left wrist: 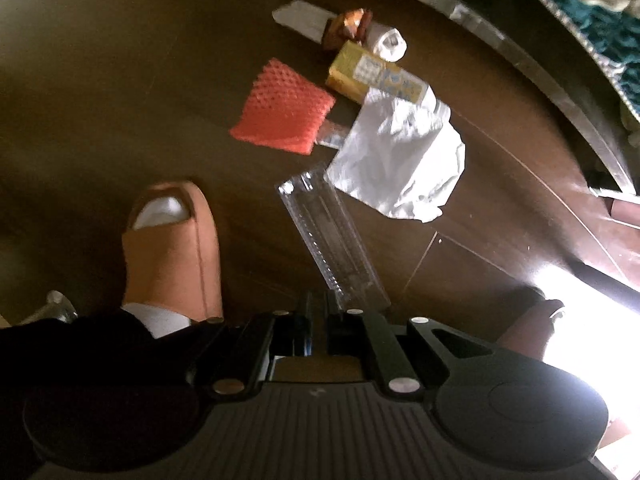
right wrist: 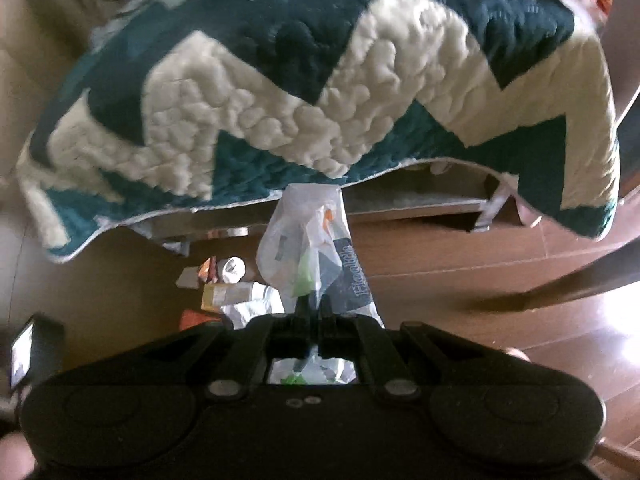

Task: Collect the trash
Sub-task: 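Grasp the clear plastic tray with left gripper while right grasps the white plastic bag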

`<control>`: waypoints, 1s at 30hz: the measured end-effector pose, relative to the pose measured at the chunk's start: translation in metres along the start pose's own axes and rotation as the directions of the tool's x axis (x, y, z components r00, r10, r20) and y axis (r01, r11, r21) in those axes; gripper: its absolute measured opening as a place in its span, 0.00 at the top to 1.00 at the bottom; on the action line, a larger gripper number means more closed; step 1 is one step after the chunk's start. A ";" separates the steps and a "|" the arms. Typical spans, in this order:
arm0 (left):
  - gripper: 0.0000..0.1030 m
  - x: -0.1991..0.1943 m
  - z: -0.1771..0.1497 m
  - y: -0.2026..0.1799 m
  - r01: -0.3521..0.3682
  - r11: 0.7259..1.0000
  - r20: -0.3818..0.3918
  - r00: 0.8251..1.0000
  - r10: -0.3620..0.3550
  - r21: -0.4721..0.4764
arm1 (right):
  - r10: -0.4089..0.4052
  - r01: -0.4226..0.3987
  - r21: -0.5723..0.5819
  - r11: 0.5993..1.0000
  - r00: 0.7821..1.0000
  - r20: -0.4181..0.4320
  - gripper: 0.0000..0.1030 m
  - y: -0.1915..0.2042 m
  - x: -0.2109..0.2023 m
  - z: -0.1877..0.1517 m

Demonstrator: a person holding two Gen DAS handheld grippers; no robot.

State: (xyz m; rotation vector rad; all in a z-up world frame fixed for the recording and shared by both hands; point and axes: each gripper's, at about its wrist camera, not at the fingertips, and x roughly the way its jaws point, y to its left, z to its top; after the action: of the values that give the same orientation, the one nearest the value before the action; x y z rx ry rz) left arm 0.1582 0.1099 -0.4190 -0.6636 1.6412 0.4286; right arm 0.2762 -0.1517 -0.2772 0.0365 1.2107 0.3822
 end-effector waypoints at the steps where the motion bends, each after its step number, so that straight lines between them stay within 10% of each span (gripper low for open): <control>1: 0.95 0.006 0.001 -0.002 -0.003 1.000 -0.001 1.000 0.003 0.000 | 0.008 -0.008 0.002 1.000 1.000 0.000 0.98 -0.002 -0.002 -0.001; 5: 0.77 0.030 0.012 -0.008 0.027 0.998 -0.037 0.999 -0.029 -0.049 | 0.054 -0.052 0.089 0.995 0.999 -0.011 0.98 -0.011 0.009 0.003; 7: 0.34 0.045 0.020 -0.015 0.010 0.999 -0.038 0.999 -0.012 -0.048 | 0.073 -0.072 0.094 0.993 0.997 -0.007 0.98 -0.010 0.016 0.009; 9: 0.20 0.058 0.026 -0.019 -0.009 0.999 -0.029 1.000 0.007 -0.050 | 0.082 -0.082 0.065 0.995 0.997 0.004 0.98 -0.008 0.019 0.016; 24: 0.21 0.179 0.054 -0.014 -0.070 0.994 -0.149 0.987 0.056 -0.090 | 0.119 -0.104 0.120 0.987 0.985 -0.125 0.97 -0.002 0.058 0.023; 30: 0.43 0.182 0.054 -0.015 -0.070 0.995 -0.163 0.985 0.059 -0.064 | 0.123 -0.107 0.109 0.988 0.981 -0.151 0.97 0.003 0.062 0.019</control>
State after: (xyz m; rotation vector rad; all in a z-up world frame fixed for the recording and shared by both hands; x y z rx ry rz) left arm 0.1941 0.0984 -0.6056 -0.7133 1.8112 0.4913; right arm 0.3112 -0.1262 -0.3255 0.1662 1.3876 0.4311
